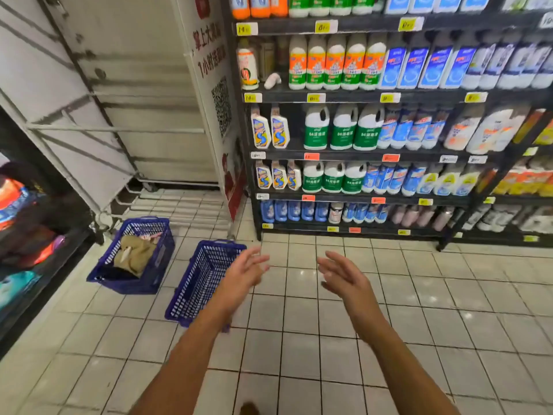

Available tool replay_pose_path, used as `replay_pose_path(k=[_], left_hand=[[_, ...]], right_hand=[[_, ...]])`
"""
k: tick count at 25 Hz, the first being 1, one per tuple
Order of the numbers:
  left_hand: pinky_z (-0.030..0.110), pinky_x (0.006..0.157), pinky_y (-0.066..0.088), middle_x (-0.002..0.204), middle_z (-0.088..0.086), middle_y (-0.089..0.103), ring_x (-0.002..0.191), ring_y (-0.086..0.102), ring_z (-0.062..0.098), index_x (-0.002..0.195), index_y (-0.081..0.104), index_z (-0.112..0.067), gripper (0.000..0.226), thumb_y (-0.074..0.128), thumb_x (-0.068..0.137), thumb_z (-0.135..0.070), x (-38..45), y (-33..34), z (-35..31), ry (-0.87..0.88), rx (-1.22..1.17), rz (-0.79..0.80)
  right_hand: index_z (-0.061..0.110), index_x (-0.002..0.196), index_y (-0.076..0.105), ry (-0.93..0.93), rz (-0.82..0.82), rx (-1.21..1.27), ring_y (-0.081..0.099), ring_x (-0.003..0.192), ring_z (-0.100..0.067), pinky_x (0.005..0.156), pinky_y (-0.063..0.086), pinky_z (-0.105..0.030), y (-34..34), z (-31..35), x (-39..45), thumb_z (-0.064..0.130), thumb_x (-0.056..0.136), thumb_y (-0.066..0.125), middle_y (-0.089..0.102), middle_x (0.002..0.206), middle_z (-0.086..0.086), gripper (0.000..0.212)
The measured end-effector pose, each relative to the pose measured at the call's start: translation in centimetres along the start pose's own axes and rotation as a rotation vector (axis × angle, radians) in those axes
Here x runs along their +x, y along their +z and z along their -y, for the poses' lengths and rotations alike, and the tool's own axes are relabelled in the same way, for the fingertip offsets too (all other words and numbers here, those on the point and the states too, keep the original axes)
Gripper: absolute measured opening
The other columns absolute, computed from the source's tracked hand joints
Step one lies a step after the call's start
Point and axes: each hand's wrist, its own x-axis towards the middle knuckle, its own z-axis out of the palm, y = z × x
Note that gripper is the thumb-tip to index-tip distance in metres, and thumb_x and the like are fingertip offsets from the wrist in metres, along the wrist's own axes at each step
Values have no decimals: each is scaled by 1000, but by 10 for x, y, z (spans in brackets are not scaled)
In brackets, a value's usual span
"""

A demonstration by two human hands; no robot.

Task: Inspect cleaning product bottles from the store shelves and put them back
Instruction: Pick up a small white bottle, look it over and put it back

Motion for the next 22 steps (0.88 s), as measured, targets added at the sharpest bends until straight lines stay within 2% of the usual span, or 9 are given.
replay_pose_path(k=[2,5,7,10,13,15,18,22], left_hand=[[27,95,49,126,-16,64,116,61,4,118,51,-45,32,59,97,-23,24,1,-17,81,48,50],[24,89,52,121,-12,68,111,65,6,113,55,-40,27,58,97,-19,56,-5,-34,77,7,10],[26,86,54,115,-6,71,105,68,9,113,58,-33,21,56,98,-19,77,-12,-32,57,14,9],[34,89,56,112,2,73,102,70,16,116,59,-20,17,52,100,-19,130,-26,-37,-19,36,69],[35,90,54,118,8,70,102,69,18,115,58,-21,18,55,98,-16,197,-39,-51,-14,-5,6],[31,86,52,120,9,68,102,68,17,113,57,-23,20,59,94,-16,253,-51,-75,32,-48,-31],[25,85,51,122,3,65,107,63,15,121,53,-20,28,58,95,-10,339,-69,-118,84,-21,-34],[33,93,48,124,-1,63,109,59,13,126,52,-17,32,57,96,-7,442,-81,-172,129,45,-67]], right_hand=[[26,125,59,-46,54,-49,64,113,-4,94,53,-24,0,6,26,3,96,58,71,118,8,36],[28,121,60,-51,85,-89,64,111,-3,92,54,-24,0,17,70,3,96,58,70,119,8,35],[28,118,60,-34,70,-142,65,107,-4,89,55,-26,1,17,105,6,98,57,70,118,7,30],[28,116,61,46,89,-236,67,102,-9,85,56,-31,7,27,173,10,97,58,72,114,2,26],[25,121,60,59,109,-276,69,102,-12,78,55,-25,14,43,242,15,96,62,75,102,3,26],[27,116,61,17,73,-264,68,100,-12,74,55,-20,20,64,298,12,96,61,75,101,4,25],[22,121,60,-74,8,-266,65,98,-11,84,52,-27,31,100,378,5,97,57,71,116,0,30],[25,117,60,-206,-51,-234,63,97,2,76,51,-20,38,151,473,0,94,56,67,116,4,34]])
